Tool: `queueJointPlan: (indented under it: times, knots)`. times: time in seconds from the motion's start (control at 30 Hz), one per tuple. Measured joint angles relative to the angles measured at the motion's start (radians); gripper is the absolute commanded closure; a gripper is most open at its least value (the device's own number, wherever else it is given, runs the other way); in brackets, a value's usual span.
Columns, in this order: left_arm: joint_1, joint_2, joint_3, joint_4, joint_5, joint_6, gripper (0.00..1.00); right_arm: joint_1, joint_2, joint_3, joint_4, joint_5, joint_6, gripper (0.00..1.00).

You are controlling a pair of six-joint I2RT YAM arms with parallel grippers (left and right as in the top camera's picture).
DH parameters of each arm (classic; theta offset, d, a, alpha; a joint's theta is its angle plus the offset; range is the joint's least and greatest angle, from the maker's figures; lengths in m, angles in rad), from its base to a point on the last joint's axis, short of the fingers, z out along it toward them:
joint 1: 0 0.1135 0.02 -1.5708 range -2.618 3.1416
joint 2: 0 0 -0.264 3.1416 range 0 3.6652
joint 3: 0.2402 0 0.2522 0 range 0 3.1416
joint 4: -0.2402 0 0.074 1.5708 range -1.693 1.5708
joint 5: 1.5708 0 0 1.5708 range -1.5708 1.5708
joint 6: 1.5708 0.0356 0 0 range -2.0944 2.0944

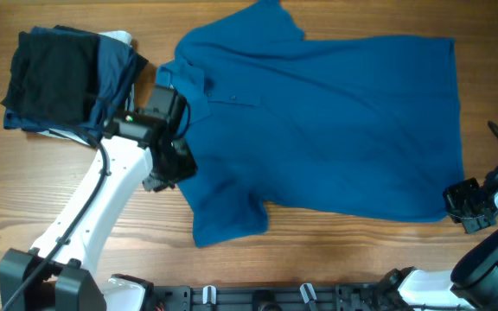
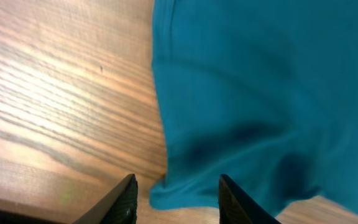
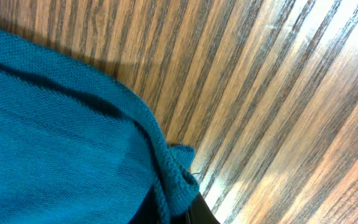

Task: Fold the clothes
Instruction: 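Move both grippers to the shirt's bottom hem corners and grasp them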

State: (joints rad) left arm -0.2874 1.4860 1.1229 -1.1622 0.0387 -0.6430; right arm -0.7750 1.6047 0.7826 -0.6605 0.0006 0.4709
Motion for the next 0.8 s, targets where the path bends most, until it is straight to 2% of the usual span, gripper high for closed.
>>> queueJointPlan:
  times: [0.1, 0.23, 0.4, 0.5, 0.7, 0.8]
  knots:
    - [-0.002, 0.001, -0.127, 0.018, 0.068, -0.007, 0.53, 0.0, 0.0, 0.0, 0.0, 0.0, 0.0, 0.95]
    - [-0.002, 0.002, -0.239, 0.03, 0.142, -0.002, 0.39, 0.0, 0.0, 0.0, 0.0, 0.0, 0.0, 0.93]
    - [-0.071, 0.001, -0.339, 0.119, 0.201, 0.016, 0.36, 0.0, 0.0, 0.0, 0.001, -0.001, 0.0, 0.91]
    - [-0.137, 0.002, -0.401, 0.228, 0.215, 0.017, 0.34, 0.0, 0.0, 0.0, 0.001, 0.0, 0.0, 0.91]
    - [-0.175, 0.002, -0.464, 0.313, 0.214, 0.017, 0.37, 0.0, 0.0, 0.0, 0.001, 0.0, 0.0, 0.94]
    - [-0.175, 0.002, -0.466, 0.318, 0.214, 0.015, 0.5, 0.0, 0.0, 0.0, 0.002, -0.001, 0.0, 0.95]
